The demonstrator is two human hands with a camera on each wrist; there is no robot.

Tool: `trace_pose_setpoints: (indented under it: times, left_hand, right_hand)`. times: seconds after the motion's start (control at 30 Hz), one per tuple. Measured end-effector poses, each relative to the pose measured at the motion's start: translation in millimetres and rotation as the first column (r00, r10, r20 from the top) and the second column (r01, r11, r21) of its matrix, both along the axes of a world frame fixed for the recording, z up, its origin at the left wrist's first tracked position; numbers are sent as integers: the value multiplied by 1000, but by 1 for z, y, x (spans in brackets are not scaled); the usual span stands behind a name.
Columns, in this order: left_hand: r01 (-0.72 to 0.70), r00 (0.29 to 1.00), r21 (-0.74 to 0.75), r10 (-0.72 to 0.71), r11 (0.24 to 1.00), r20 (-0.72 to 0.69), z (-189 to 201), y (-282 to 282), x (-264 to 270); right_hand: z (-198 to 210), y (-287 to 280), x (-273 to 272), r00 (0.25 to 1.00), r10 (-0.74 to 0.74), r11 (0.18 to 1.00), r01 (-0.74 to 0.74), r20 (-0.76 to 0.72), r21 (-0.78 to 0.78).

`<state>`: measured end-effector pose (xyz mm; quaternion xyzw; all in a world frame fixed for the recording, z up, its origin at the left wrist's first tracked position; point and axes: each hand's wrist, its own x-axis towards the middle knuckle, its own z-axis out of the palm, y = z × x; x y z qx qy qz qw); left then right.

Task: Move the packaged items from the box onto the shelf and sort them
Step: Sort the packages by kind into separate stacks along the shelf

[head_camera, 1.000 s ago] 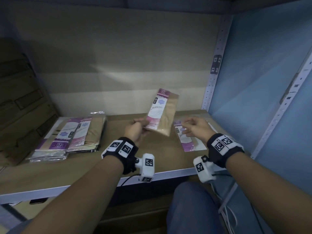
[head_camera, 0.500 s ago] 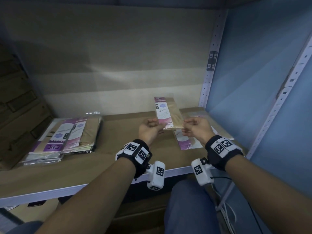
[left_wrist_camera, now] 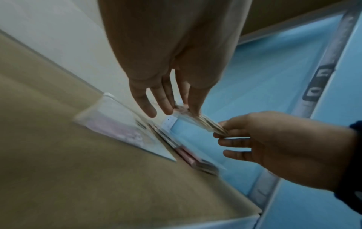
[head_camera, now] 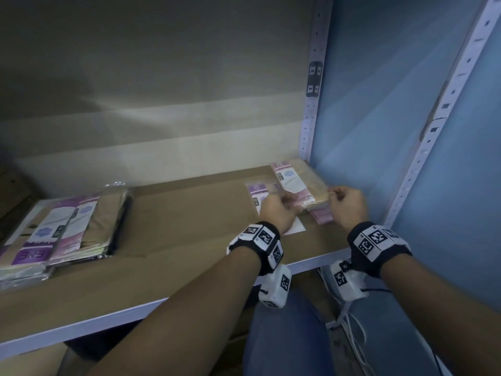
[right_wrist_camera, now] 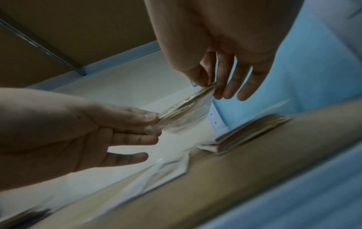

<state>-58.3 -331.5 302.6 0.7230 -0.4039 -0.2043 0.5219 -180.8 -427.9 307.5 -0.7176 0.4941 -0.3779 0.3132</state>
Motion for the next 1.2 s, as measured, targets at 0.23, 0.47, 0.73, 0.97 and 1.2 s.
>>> trace_pose_setpoints:
  times: [0.23,0.47,0.73,0.97,1.2]
  left_hand:
    - [22,994,64,-29,998,109,-20,-39,-31]
    - [61,974,172,-96,983,204,-23,-48,-38]
    - [94,951,250,-161,964,263,-5,-29,-19]
    - [37,932,274,-132,961,338,14,16,27]
    - [-58,943,315,-52,947,330,32,85,93]
  right_hand:
    - [-21,-26,-25,993,-66,991,54,-96,-122]
    - [-29,-33,-27,976,-60,998,51,-210,-47]
    - [-16,-20,-18,964,-21,998,5,-264,-61]
    - [10,19,13,935,128,981,-168,-332,-96]
    - [32,71,63,861,308,935,-353,-404,-40]
